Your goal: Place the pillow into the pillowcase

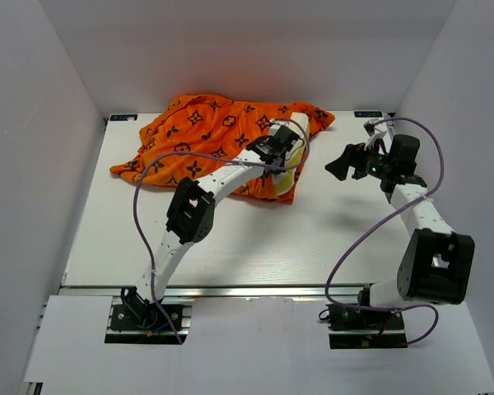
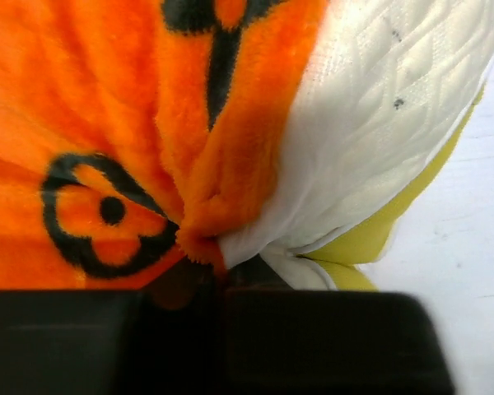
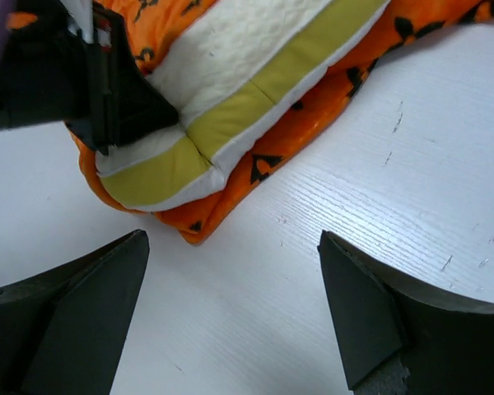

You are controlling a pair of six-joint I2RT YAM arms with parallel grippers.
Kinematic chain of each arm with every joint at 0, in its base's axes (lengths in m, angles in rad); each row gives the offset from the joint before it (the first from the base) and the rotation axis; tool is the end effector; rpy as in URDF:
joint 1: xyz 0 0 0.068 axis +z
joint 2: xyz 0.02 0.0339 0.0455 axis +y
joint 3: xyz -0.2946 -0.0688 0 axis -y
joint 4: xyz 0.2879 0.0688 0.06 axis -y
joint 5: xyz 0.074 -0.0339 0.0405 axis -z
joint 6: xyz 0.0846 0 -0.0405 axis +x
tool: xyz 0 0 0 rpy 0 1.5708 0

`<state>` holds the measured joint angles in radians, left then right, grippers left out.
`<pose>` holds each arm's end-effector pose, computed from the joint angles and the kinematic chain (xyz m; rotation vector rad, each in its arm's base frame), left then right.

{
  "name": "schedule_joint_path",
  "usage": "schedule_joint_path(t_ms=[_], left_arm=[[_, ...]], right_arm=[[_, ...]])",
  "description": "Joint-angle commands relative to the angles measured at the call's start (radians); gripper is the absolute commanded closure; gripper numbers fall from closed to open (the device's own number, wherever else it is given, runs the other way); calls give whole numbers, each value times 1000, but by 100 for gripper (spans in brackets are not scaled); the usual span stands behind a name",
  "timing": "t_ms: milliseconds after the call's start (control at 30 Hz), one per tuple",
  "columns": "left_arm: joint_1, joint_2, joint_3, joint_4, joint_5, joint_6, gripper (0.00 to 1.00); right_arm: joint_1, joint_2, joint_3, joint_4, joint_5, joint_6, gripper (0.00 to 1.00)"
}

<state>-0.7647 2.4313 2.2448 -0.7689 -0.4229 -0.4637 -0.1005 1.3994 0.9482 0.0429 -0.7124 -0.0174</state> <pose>0.4748 -0.4074 0.1878 0.1984 2.4027 -0.0186 0.3853 0.0167 0.2774 -0.3789 1.8866 0.6219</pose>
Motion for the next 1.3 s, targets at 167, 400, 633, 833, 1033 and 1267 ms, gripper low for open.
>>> schedule_joint_path(t_ms=[167,400,633,833,1033,1267], left_arm=[[209,-278,-258,-40,-36,-70,100],[248,-532,-294,25,9,-38,100],[248,-658,-330,46,65,-92,100],[252,-747,-410,34,44,-104,100],[265,-807,-496,46,70,-136,100],[263,-842,-502,52,99,-176,100]], right_arm=[[35,52,56,17,-45,-4,21],[174,232,193,-11,11,91,30],[335,401,406,-75,47,186,32],[436,544,601,-116,143,391,29],[482,601,650,-64,123,510,27],[507,630,588,-60,162,632,28]])
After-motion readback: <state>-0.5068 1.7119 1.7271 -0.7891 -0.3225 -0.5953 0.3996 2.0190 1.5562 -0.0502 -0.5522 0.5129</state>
